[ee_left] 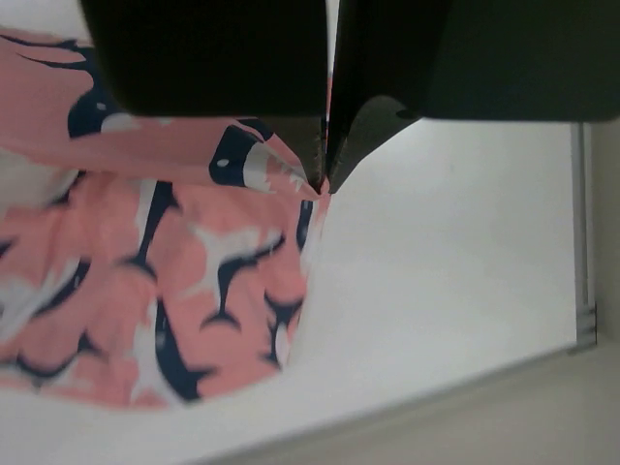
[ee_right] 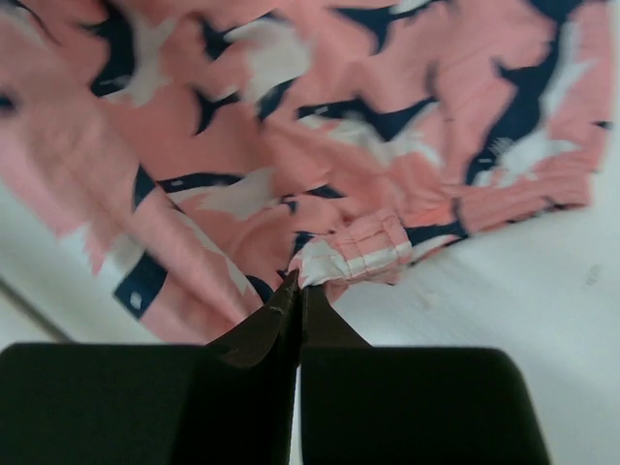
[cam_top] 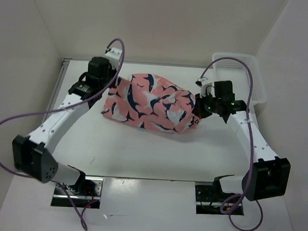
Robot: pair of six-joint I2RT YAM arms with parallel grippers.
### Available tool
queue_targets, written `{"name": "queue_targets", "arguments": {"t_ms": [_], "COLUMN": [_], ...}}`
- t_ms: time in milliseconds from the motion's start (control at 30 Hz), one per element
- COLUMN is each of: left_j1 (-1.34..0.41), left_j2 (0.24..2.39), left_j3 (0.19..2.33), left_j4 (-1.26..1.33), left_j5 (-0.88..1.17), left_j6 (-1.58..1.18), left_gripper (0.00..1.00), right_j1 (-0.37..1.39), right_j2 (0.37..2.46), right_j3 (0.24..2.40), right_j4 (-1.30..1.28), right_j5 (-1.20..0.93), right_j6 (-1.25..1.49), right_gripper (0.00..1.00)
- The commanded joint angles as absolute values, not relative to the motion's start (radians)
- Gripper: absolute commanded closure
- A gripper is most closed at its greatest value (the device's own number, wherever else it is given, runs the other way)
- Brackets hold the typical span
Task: Fold and stack the shorts
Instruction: Fold the shorts
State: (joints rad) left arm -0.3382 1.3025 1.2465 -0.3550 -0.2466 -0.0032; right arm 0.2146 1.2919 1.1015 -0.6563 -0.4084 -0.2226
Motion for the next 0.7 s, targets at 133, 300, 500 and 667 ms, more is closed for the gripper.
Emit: {"name": "queue_targets", "arguments": {"t_ms": [133,300,500,667], "left_j1": [-0.318,-0.308,-0.288,-0.279], "left_j2": [1.641,1.846,2.089,2.267], "left_j3": [1.558,1.738,2.027,2.287], "left_j4": [-0.126,-0.092,-0.150,-0.236], "left_j5": [-0.264,-0.253,-0.244,-0.212], "left_j6": [0.000,0.000,0.000,0.000], "left_gripper": [1.00,1.00,1.00,1.00], "right_j1": [0.094,0.037,-0.057,-0.057], "right_j2": [1.443,1.551,1.646,1.677], "right_j3": [1.196,1.262,1.325,1.325], "right_j4": [-0.517,-0.482,-0.459,-0.459], "right_j5": [-0.324,-0.296,-0.287,-0.310], "right_j6": [-0.043,0.017,0.066,0.066], "right_gripper": [1.00,1.00,1.00,1.00]}}
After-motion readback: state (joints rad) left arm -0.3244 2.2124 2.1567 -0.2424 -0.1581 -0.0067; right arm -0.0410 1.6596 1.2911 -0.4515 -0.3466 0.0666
